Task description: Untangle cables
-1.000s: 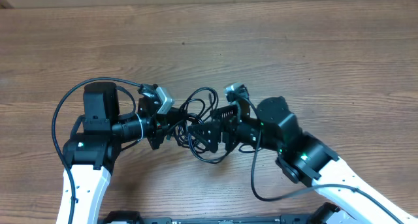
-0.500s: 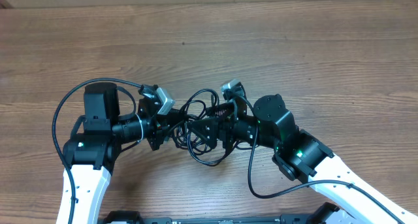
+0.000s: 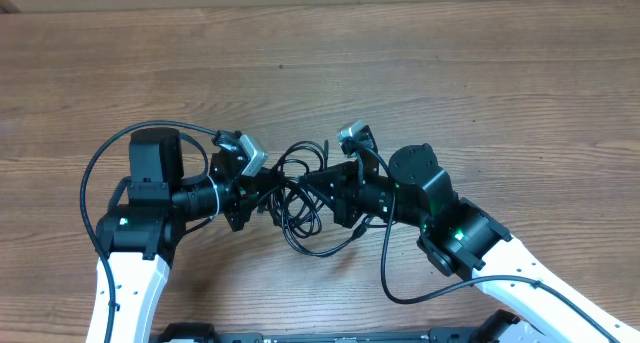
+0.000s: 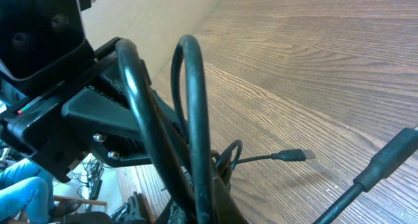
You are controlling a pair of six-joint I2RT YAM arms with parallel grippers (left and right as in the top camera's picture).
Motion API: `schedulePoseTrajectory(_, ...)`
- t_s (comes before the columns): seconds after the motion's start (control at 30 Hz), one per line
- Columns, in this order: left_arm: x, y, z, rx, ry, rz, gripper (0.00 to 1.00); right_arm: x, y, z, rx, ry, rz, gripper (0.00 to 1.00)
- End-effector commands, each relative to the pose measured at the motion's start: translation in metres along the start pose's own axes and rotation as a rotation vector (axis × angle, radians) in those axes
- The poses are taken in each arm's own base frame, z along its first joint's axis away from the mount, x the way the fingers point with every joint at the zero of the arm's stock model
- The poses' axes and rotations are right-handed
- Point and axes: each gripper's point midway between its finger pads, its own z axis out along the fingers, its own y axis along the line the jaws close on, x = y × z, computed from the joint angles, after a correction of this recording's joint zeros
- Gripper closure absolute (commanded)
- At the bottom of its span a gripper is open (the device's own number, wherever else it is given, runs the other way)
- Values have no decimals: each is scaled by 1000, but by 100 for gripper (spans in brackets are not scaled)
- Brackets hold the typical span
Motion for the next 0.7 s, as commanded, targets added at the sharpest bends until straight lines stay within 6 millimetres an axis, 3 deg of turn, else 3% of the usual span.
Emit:
schedulePoseTrajectory(0.0, -5, -7, -2, 12, -13, 31, 96, -13, -5, -3, 48, -50, -17, 96)
schedulePoseTrajectory(0.3, 14, -8, -3, -1, 58, -41, 96, -27, -38, -9, 245, -115, -167, 96)
schedulePoseTrajectory(0.5, 24, -12, -4, 5, 97, -81, 96, -40, -89, -32, 500, -176, -133, 96)
schedulePoseTrajectory(0.67, 30, -15, -4, 13, 121, -97, 96, -46, -142, -68, 721, -200, -74, 96)
